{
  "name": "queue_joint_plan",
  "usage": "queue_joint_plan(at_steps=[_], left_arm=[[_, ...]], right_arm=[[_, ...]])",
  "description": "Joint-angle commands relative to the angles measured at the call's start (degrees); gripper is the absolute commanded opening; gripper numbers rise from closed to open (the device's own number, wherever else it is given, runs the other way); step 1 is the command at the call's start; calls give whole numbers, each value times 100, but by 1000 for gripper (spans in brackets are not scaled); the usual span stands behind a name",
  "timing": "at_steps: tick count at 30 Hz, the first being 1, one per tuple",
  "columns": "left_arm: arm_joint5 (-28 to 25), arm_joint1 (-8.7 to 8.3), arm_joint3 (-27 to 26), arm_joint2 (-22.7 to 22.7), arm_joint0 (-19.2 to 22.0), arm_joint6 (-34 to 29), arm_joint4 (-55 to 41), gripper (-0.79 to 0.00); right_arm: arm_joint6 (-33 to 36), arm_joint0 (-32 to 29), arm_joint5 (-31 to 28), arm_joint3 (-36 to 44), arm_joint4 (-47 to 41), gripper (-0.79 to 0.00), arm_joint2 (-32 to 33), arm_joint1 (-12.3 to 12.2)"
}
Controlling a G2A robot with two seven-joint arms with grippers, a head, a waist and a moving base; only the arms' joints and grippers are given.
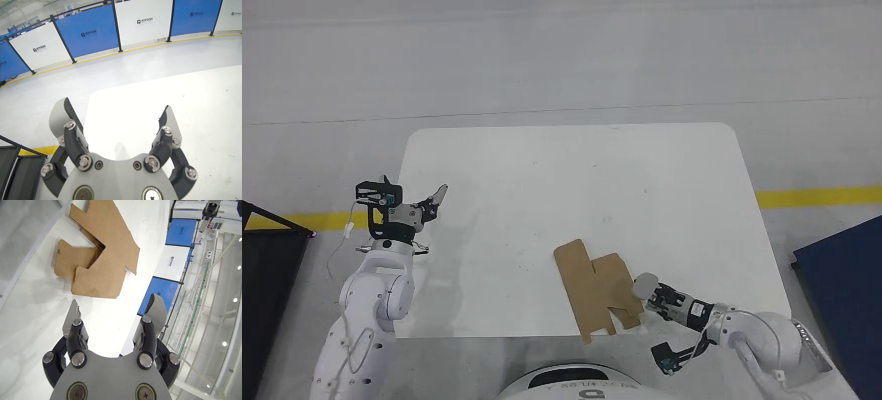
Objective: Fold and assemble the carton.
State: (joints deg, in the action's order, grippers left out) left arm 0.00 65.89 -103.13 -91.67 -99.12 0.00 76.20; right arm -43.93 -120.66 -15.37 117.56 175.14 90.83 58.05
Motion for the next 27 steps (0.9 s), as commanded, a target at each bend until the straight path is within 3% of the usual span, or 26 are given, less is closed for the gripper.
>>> queue_joint_plan(at_steps=[1, 10, 15, 24, 27], left_arm=[[0, 0, 0, 0, 0, 0, 0, 0], [0, 0, 0, 0, 0, 0, 0, 0], [0, 0, 0, 0, 0, 0, 0, 0], [0, 0, 0, 0, 0, 0, 0, 0], [0, 0, 0, 0, 0, 0, 0, 0]], right_arm=[[37, 84, -45, -41, 38, -154, -82, -5], [0, 564, -363, -308, -132, -200, -368, -33], [-36, 885, -627, -433, -189, -372, -648, -41], [-32, 1427, -982, -656, -196, -474, -1267, -39], [-46, 1559, -1055, -712, -271, -631, -1411, -40]])
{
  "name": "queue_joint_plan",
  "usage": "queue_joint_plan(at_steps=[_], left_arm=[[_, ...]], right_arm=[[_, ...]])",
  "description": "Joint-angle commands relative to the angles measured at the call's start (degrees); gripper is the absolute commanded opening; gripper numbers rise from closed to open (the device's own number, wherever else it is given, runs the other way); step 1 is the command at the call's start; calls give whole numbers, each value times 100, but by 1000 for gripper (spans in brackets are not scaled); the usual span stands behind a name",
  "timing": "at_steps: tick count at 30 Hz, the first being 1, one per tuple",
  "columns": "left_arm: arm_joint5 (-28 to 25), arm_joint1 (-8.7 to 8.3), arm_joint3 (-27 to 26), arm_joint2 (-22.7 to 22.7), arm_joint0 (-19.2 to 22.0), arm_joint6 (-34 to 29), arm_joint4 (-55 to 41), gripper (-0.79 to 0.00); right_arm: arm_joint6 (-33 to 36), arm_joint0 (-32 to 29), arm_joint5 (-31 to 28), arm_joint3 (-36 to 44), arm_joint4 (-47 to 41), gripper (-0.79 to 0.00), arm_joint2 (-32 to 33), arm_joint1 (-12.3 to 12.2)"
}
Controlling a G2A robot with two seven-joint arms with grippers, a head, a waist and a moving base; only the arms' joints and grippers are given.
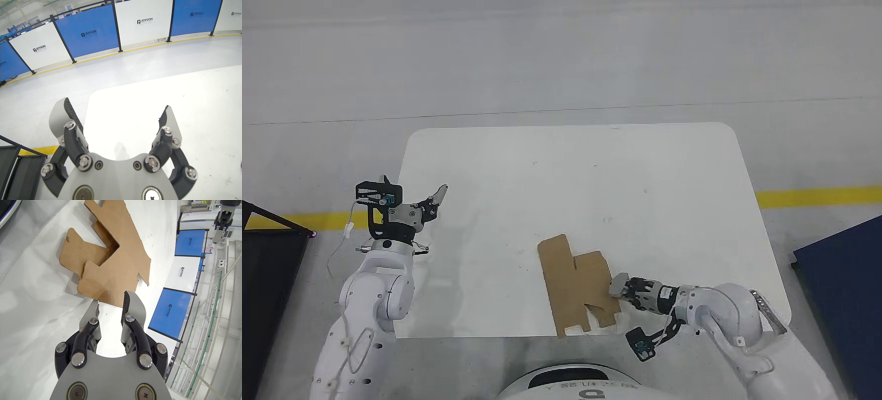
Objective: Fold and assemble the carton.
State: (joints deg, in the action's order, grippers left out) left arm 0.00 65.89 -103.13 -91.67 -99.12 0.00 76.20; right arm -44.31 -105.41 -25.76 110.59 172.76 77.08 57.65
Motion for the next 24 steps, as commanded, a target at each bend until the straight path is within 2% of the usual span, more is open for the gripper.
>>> queue_joint_plan(at_steps=[1, 2, 10, 12, 13, 14, 15, 16, 24], left_arm=[[0, 0, 0, 0, 0, 0, 0, 0], [0, 0, 0, 0, 0, 0, 0, 0], [0, 0, 0, 0, 0, 0, 0, 0], [0, 0, 0, 0, 0, 0, 0, 0], [0, 0, 0, 0, 0, 0, 0, 0], [0, 0, 0, 0, 0, 0, 0, 0], [0, 0, 0, 0, 0, 0, 0, 0], [0, 0, 0, 0, 0, 0, 0, 0], [0, 0, 0, 0, 0, 0, 0, 0]], right_arm=[[-27, 79, -42, -39, -88, -736, -78, 1], [-54, 124, -66, -65, -143, -785, -117, 0], [-128, 367, -64, -245, -509, -785, -277, -19], [-23, 363, -34, -266, -528, -474, -272, -28], [20, 343, -11, -264, -497, -360, -284, -36], [60, 321, 14, -259, -444, -105, -295, -45], [109, 296, 59, -246, -350, -18, -309, -56], [128, 263, 113, -232, -246, 0, -336, -69], [59, 235, 127, -222, -61, 0, -469, -135]])
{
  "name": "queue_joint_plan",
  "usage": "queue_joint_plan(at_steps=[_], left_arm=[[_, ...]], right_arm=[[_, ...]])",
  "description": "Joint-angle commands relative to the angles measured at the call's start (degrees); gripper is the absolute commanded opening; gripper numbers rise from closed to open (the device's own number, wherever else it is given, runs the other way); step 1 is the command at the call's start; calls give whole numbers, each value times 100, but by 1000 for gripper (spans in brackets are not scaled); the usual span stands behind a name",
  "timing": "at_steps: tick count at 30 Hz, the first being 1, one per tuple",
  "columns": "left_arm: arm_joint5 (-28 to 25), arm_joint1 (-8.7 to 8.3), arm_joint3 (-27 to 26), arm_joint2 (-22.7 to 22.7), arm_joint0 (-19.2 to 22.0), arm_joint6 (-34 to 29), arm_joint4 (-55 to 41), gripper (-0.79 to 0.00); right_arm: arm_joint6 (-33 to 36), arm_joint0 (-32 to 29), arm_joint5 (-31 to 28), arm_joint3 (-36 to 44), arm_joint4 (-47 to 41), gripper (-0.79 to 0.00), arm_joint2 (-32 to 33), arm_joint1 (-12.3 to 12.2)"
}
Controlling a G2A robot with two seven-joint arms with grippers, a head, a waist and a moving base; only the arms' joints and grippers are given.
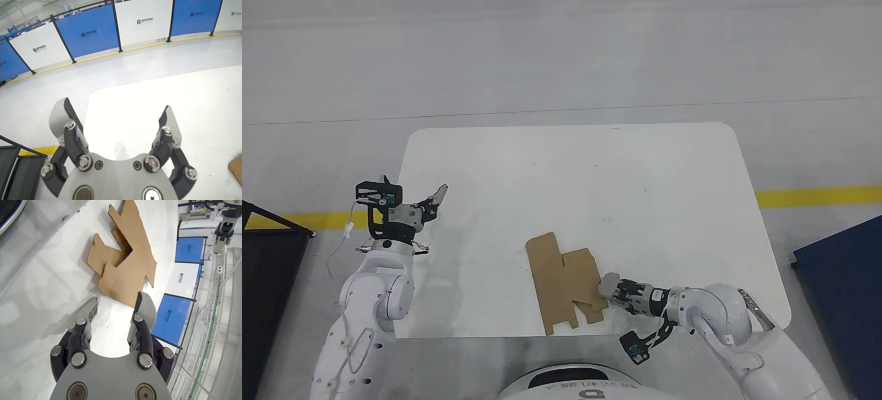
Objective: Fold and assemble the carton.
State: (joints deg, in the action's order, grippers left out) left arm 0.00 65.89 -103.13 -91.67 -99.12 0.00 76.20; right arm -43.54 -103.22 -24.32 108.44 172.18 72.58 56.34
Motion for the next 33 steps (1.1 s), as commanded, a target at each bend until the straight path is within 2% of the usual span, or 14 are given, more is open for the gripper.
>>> queue_joint_plan(at_steps=[1, 8, 13, 16, 19, 21, 24, 33], left_arm=[[0, 0, 0, 0, 0, 0, 0, 0], [0, 0, 0, 0, 0, 0, 0, 0], [0, 0, 0, 0, 0, 0, 0, 0], [0, 0, 0, 0, 0, 0, 0, 0], [0, 0, 0, 0, 0, 0, 0, 0], [0, 0, 0, 0, 0, 0, 0, 0], [0, 0, 0, 0, 0, 0, 0, 0], [0, 0, 0, 0, 0, 0, 0, 0]], right_arm=[[-33, 36, -40, -14, -6, 0, -49, -8], [-48, 234, -216, -77, 13, -18, -380, -16], [88, 367, -313, -80, -153, -139, -532, -7], [191, 371, -262, 0, -389, -246, -508, -8], [124, 300, -228, 110, -550, -292, -376, -45], [79, 245, -226, 158, -577, -299, -309, -75], [98, 199, -278, 196, -480, -265, -317, -108], [340, 440, -443, 86, -299, -215, -738, -106]])
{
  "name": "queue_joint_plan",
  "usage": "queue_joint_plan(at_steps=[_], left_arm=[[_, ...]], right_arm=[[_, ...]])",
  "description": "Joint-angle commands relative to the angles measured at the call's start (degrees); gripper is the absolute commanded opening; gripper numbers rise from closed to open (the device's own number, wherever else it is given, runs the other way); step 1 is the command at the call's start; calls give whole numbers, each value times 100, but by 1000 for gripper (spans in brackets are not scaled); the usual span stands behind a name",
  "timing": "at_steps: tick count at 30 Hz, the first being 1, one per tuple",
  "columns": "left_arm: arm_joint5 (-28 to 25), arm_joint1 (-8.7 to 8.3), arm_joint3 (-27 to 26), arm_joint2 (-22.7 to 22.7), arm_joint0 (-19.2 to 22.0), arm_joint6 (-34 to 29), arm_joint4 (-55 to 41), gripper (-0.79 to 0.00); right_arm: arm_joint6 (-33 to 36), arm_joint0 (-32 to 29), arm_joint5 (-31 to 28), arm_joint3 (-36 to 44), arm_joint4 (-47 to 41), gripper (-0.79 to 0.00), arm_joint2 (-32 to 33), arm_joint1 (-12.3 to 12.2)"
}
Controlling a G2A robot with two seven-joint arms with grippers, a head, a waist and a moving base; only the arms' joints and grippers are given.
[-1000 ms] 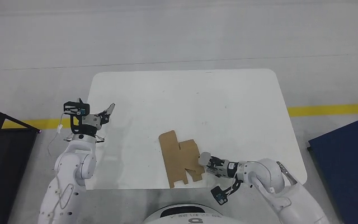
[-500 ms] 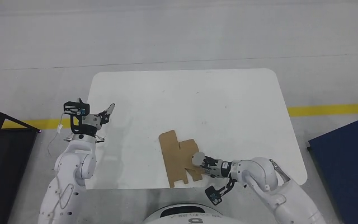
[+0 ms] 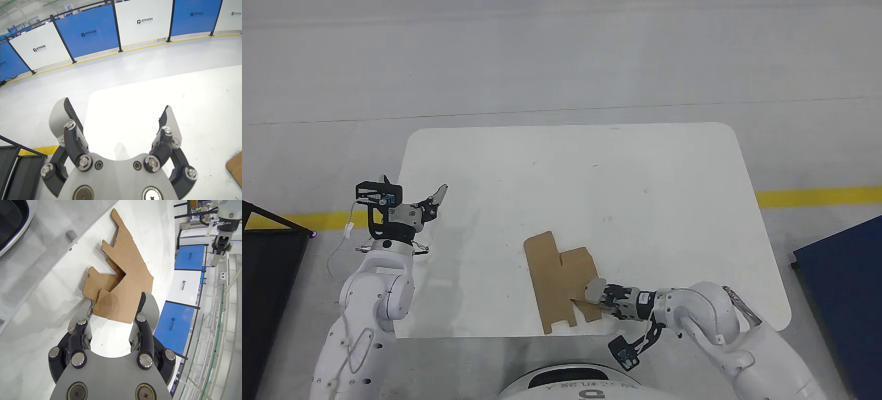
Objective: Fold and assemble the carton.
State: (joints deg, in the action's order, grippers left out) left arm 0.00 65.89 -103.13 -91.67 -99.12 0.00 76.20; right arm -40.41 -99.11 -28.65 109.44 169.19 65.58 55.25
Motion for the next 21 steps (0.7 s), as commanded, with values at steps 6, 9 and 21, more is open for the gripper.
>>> queue_joint_plan(at_steps=[6, 9, 21], left_arm=[[0, 0, 0, 0, 0, 0, 0, 0], [0, 0, 0, 0, 0, 0, 0, 0], [0, 0, 0, 0, 0, 0, 0, 0]], right_arm=[[144, 236, -61, -133, -75, -280, -259, 20], [166, 274, -44, -117, -97, -403, -313, 11], [614, -231, 1330, 292, -1125, -785, 489, -80]])
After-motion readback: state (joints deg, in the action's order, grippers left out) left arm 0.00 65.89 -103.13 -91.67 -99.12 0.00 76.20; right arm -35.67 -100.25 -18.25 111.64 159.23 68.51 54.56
